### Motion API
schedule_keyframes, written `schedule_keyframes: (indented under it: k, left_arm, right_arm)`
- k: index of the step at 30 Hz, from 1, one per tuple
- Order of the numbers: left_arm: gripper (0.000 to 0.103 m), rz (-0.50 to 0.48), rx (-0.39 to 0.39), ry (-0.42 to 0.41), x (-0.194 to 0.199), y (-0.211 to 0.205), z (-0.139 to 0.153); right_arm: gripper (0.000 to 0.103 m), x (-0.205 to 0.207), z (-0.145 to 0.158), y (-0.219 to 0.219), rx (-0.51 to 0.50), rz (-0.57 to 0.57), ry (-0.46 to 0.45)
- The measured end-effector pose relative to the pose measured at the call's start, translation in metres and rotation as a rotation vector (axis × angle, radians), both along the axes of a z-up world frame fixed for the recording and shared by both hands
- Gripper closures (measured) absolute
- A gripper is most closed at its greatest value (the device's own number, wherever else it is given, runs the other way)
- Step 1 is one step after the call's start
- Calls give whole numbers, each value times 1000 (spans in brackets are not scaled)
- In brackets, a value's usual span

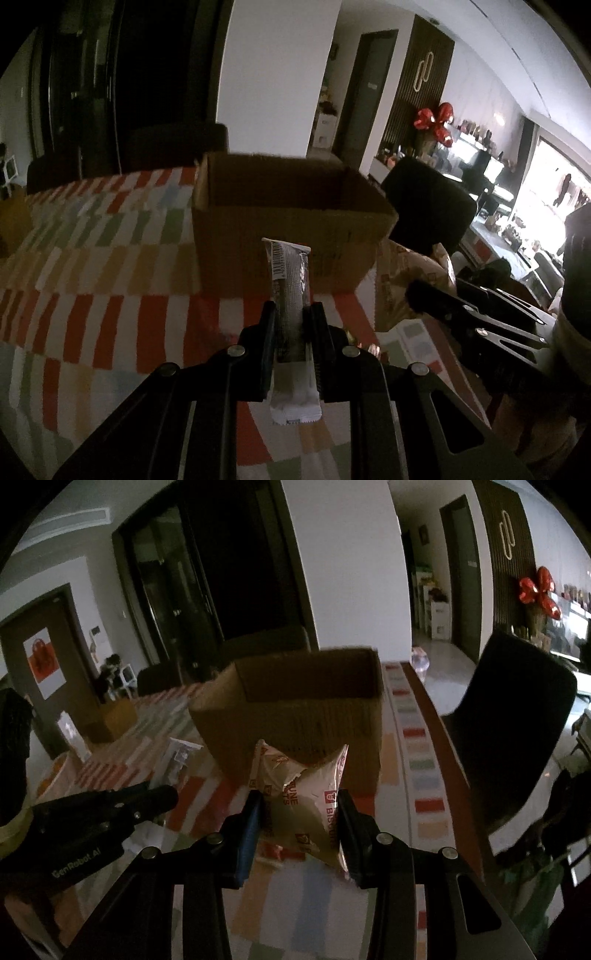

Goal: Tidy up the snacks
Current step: 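Carry the chip bag in the right tool while the left tool carries the bar to the box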

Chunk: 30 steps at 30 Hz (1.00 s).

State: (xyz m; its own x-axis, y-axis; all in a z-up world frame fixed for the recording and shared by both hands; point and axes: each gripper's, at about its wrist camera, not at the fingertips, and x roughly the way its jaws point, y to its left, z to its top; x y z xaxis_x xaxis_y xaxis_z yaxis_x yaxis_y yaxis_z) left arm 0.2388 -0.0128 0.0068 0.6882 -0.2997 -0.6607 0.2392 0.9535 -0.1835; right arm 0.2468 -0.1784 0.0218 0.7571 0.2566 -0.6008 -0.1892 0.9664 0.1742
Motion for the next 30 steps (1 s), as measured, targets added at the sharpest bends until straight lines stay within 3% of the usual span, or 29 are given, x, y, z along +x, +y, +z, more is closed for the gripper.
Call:
schedule_keyframes:
  k: [11, 30]
  left_arm:
    - [84, 3, 26, -61, 34, 9, 32]
    - [84, -10, 29, -14, 116, 13, 39]
  right_arm:
    - [62, 33, 39, 11, -21, 0, -77]
    - [62, 115, 47, 17, -73, -12, -37]
